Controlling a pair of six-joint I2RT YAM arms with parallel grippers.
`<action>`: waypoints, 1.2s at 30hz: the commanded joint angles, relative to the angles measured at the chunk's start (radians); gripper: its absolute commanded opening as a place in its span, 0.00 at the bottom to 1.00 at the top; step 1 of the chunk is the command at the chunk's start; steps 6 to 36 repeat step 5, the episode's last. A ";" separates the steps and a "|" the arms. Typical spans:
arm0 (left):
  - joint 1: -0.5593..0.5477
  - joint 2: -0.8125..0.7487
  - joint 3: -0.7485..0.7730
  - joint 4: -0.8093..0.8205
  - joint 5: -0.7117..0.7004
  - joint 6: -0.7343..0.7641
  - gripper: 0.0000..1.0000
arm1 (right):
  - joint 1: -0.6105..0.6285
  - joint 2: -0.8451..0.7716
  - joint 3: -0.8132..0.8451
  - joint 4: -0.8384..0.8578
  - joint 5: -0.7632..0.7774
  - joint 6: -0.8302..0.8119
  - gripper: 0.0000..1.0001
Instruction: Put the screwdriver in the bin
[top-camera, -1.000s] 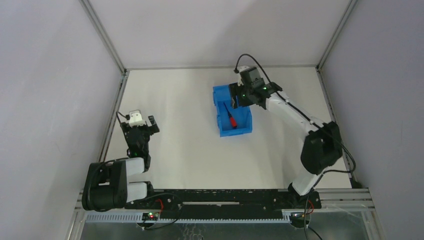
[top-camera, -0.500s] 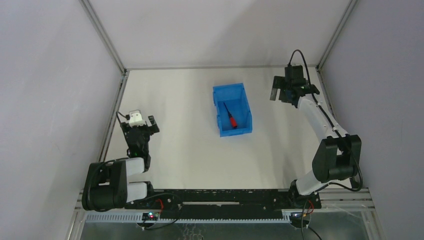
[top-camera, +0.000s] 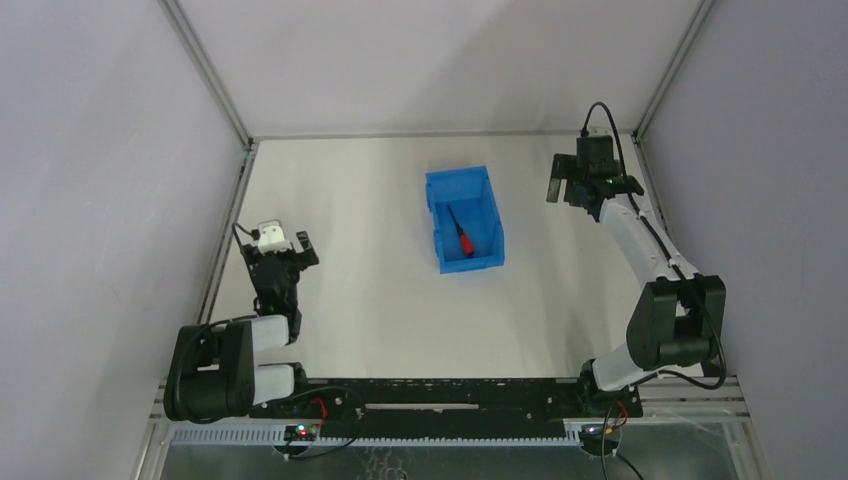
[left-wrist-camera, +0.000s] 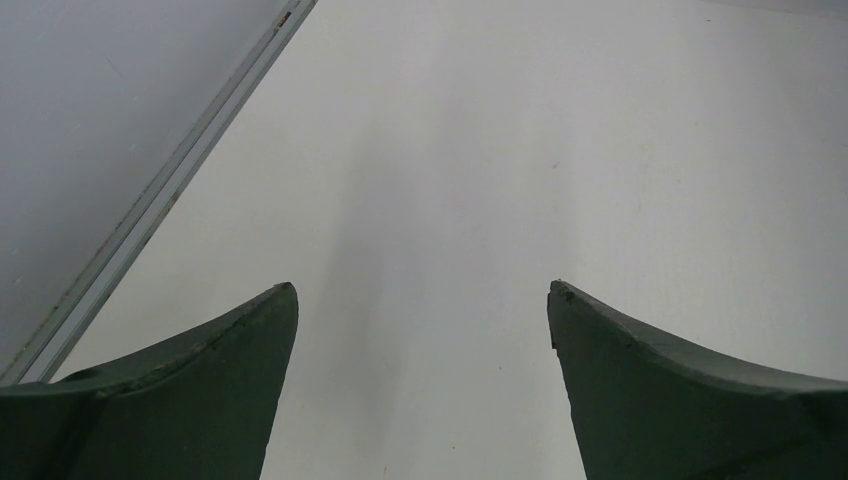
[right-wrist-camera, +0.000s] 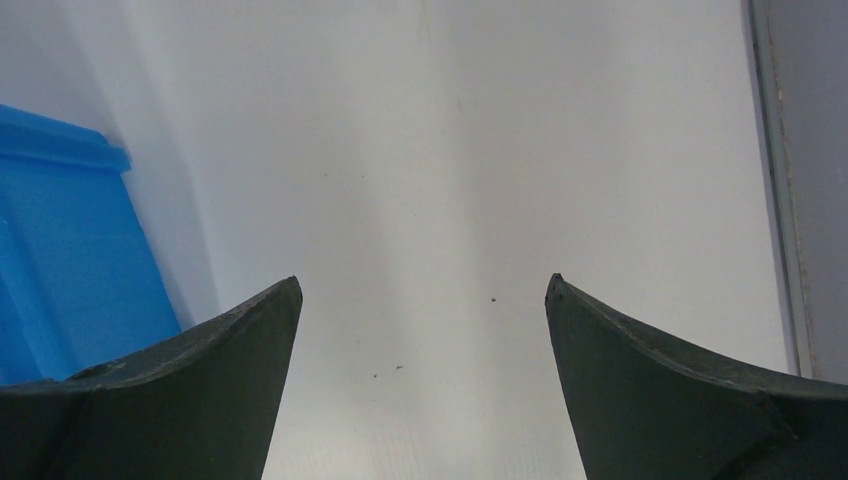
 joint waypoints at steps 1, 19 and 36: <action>-0.004 -0.009 0.039 0.066 -0.002 0.006 1.00 | -0.002 -0.059 -0.003 0.059 0.013 -0.022 1.00; -0.004 -0.009 0.040 0.066 -0.002 0.005 1.00 | -0.005 -0.066 -0.004 0.057 0.001 -0.018 1.00; -0.004 -0.009 0.040 0.066 -0.002 0.005 1.00 | -0.005 -0.066 -0.004 0.057 0.001 -0.018 1.00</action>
